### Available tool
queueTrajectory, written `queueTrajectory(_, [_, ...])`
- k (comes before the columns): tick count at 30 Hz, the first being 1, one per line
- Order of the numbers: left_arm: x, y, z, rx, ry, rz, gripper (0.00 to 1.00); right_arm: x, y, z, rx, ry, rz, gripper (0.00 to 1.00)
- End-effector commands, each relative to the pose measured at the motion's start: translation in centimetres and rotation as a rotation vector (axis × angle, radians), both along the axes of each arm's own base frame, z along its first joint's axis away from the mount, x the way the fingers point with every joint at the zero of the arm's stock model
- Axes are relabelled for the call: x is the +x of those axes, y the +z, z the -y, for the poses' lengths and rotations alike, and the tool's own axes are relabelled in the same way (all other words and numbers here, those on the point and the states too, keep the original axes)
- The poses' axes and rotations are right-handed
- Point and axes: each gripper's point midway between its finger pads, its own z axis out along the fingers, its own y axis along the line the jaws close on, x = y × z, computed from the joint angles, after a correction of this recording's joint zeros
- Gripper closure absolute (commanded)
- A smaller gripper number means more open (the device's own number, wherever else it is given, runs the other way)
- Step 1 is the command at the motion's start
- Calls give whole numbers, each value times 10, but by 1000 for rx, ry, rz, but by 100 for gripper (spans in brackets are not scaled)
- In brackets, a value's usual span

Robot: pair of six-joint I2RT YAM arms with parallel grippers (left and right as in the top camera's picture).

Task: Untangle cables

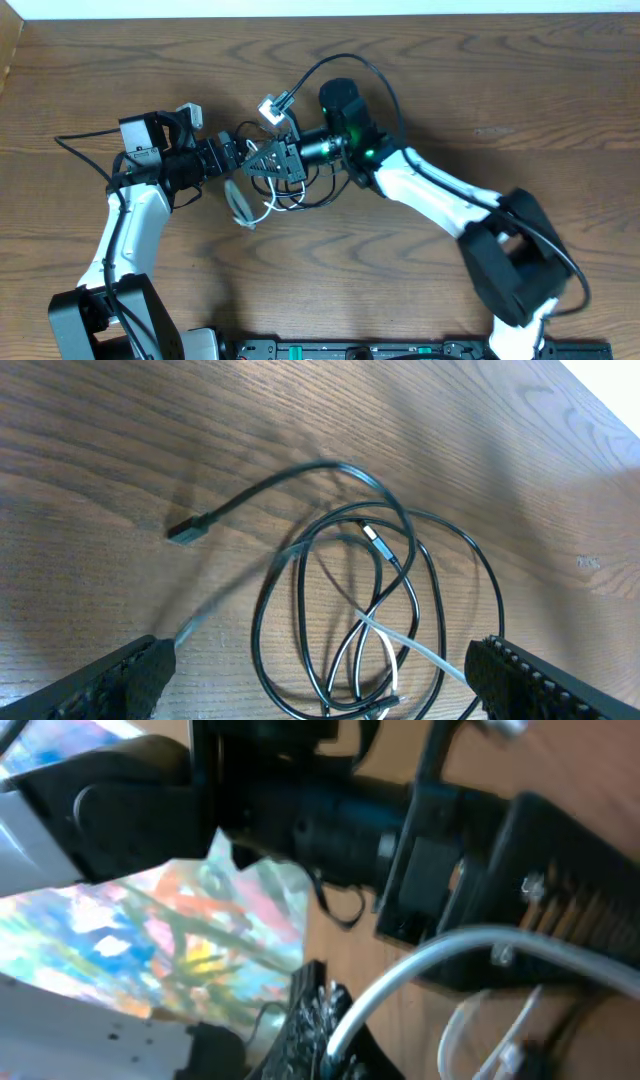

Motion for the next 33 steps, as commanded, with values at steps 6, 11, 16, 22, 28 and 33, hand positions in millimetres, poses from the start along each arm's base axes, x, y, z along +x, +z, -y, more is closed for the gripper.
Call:
queueTrajectory(6, [0,-4,-1,9,-1,-9,2,16,43,40,-164,-238,417,99])
queueTrajectory(11, [-1,-4,-1,9,-1,-10,2,-3,106,62,-74,-240,642,99])
queueTrajectory(16, [-1,-4,-1,9,-1,-10,2,-18,159,81,23,-265,853,99])
queueTrajectory(22, [-1,-4,-1,9,-1,-10,2,-16,220,101,167,-360,1061,99])
queueTrajectory(28, [-1,-4,-1,9,-1,-10,2,-8,271,120,308,-471,1198,99])
queueTrajectory(33, [0,-4,-1,9,-1,-9,2,-15,275,118,337,-451,1201,99])
